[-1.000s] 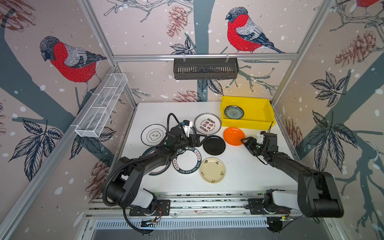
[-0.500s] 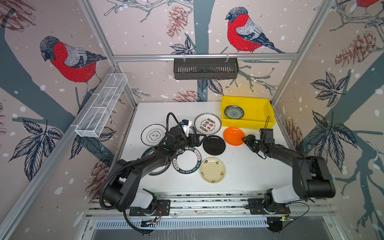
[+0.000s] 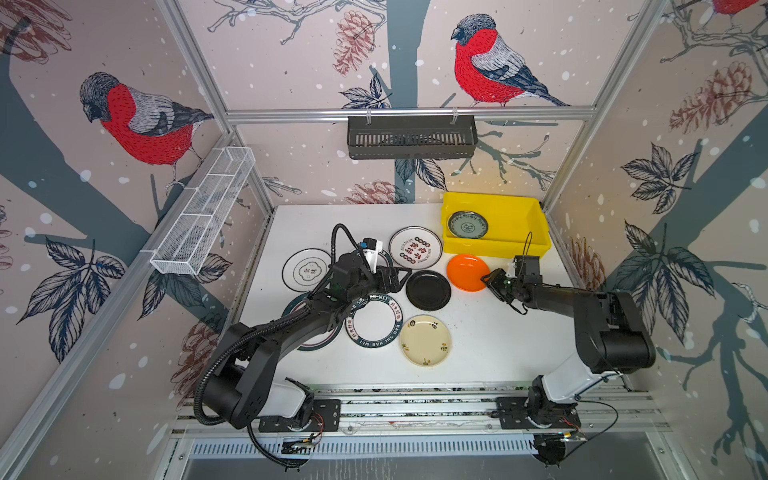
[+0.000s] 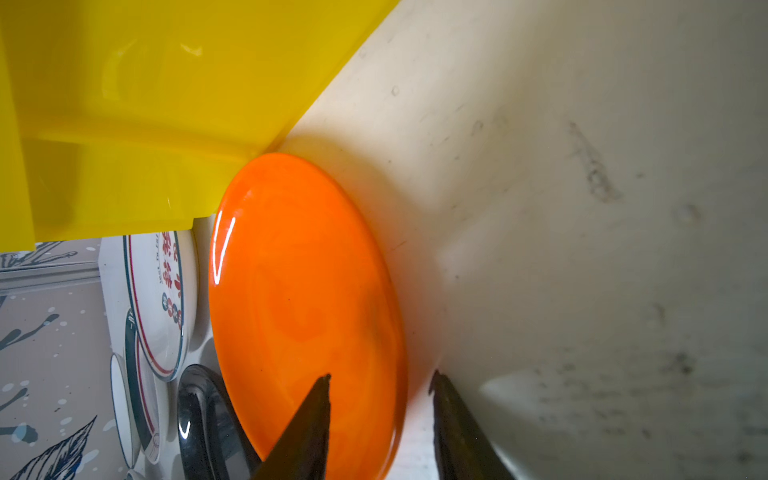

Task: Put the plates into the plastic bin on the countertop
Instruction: 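Move the right gripper down to the orange plate rim, then close the right gripper on the orange plate rim and tilt it up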

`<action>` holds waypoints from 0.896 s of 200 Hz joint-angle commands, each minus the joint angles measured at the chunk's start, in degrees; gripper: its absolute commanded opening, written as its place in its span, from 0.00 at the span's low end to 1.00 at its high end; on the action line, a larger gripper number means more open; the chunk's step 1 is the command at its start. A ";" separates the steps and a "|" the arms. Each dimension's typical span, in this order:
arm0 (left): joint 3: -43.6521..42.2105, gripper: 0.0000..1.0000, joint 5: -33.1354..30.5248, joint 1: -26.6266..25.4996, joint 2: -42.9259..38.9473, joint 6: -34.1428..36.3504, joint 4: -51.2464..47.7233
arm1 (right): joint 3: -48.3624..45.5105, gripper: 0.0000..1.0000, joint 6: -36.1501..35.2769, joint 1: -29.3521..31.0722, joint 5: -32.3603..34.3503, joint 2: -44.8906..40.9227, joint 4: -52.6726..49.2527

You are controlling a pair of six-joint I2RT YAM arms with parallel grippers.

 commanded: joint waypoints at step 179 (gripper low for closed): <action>0.14 0.98 -0.12 -0.01 -0.21 1.94 0.63 | 3.05 0.05 3.59 2.68 8.00 0.14 -5.31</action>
